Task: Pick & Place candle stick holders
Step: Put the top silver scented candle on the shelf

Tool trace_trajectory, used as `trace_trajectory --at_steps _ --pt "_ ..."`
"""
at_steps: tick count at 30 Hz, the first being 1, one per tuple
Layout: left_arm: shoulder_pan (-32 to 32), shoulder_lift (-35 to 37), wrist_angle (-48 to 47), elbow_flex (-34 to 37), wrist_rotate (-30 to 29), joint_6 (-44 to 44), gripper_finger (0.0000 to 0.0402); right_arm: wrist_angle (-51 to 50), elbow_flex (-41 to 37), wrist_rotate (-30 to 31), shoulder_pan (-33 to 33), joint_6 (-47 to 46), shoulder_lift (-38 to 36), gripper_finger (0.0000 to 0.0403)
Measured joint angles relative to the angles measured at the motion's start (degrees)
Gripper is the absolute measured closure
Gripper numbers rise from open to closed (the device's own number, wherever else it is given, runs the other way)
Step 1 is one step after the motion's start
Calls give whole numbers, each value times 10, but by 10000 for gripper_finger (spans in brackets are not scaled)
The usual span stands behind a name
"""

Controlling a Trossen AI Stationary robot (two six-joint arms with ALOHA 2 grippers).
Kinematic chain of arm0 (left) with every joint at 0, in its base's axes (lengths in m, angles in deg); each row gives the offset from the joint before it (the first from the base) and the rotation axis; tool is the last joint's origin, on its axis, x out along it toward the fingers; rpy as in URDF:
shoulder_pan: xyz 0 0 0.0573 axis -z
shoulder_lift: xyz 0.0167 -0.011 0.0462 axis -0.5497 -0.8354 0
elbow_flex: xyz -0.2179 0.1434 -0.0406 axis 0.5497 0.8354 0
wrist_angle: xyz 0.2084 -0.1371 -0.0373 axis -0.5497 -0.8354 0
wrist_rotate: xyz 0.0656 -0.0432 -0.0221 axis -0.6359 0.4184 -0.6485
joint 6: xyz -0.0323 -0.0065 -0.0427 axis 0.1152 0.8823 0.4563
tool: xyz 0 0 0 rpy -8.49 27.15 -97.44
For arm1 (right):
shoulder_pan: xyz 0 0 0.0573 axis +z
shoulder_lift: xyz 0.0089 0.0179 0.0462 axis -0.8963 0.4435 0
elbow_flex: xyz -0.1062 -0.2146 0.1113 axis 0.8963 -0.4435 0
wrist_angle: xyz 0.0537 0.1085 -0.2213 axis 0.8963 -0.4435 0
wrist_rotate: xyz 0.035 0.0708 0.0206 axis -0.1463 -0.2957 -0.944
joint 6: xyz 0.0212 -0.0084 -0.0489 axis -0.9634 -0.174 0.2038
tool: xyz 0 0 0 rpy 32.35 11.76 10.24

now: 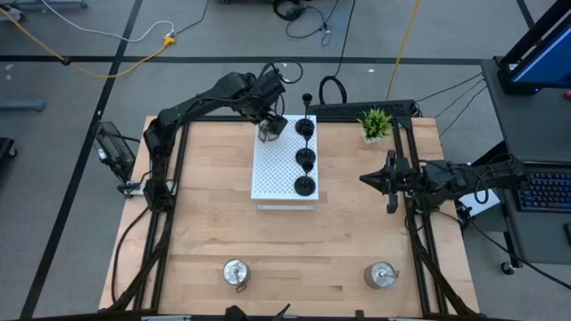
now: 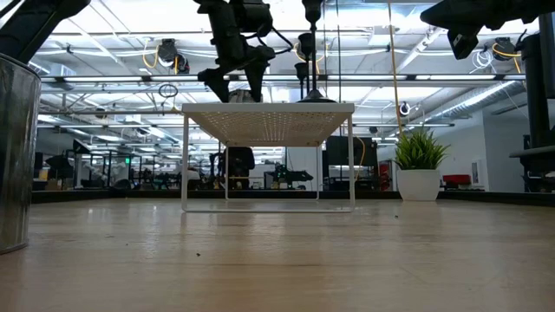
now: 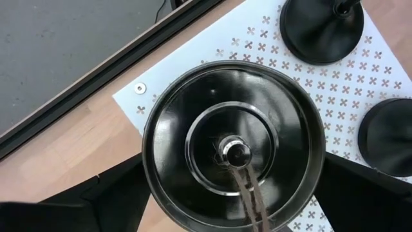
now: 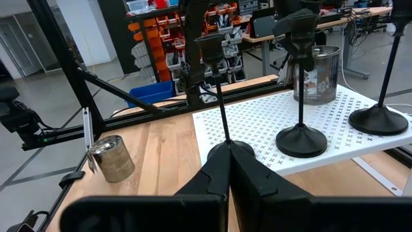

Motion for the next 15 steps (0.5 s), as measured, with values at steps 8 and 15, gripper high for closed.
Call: trace_trajectory --at_steps 8,15 --pt "0 0 16 0 2 1 12 0 0 0 0 0 0 403" --pt "0 5 13 0 3 1 11 0 0 0 0 0 0 403"
